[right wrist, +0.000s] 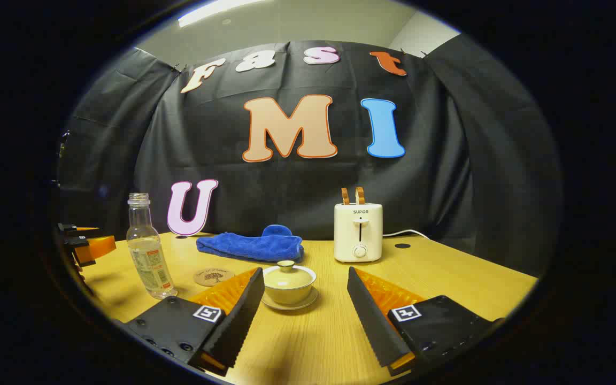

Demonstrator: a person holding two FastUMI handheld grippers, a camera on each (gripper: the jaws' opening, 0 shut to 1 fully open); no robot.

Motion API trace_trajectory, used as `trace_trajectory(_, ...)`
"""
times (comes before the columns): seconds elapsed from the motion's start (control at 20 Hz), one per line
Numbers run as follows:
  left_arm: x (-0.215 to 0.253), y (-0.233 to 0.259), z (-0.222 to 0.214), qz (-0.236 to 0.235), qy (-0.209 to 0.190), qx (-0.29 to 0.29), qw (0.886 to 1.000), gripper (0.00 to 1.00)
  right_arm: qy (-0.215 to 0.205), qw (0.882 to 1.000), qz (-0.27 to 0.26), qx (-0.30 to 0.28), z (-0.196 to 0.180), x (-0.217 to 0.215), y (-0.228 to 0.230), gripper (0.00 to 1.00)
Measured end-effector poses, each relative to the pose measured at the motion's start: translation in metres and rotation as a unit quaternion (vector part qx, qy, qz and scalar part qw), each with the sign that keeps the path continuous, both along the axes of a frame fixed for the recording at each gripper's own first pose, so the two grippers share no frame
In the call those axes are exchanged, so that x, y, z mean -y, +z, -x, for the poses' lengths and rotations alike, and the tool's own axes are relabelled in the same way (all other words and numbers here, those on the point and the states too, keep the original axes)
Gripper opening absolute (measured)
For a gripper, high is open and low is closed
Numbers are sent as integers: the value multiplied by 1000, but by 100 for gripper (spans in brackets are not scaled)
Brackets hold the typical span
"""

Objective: Open the teacup lid with one hand, grasp the water bottle and pour water into the teacup with the other hand; after pouring, place the water bottle on the coaster and then close the teacup lid.

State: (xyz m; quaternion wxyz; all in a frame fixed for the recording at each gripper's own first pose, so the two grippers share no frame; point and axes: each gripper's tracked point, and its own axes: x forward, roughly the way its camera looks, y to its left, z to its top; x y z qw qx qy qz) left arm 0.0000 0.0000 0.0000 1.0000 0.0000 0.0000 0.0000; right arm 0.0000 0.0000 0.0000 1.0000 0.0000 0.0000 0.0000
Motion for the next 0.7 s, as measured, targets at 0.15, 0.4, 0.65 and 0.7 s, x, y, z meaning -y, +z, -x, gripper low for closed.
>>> trace_trajectory(0.15,-5,2,0,6,7,3,1000,94,0,1000,0,0,1,0,0,97)
trace_trajectory(0.4,-9,3,0,15,28,2,1000,94,0,1000,0,0,1,-1,0,97)
trace_trajectory(0.65,-12,2,-1,15,32,5,999,90,0,1000,0,0,1,-1,1,97)
trace_trajectory(0.7,-12,0,-2,15,33,3,999,90,0,1000,0,0,2,-1,1,97)
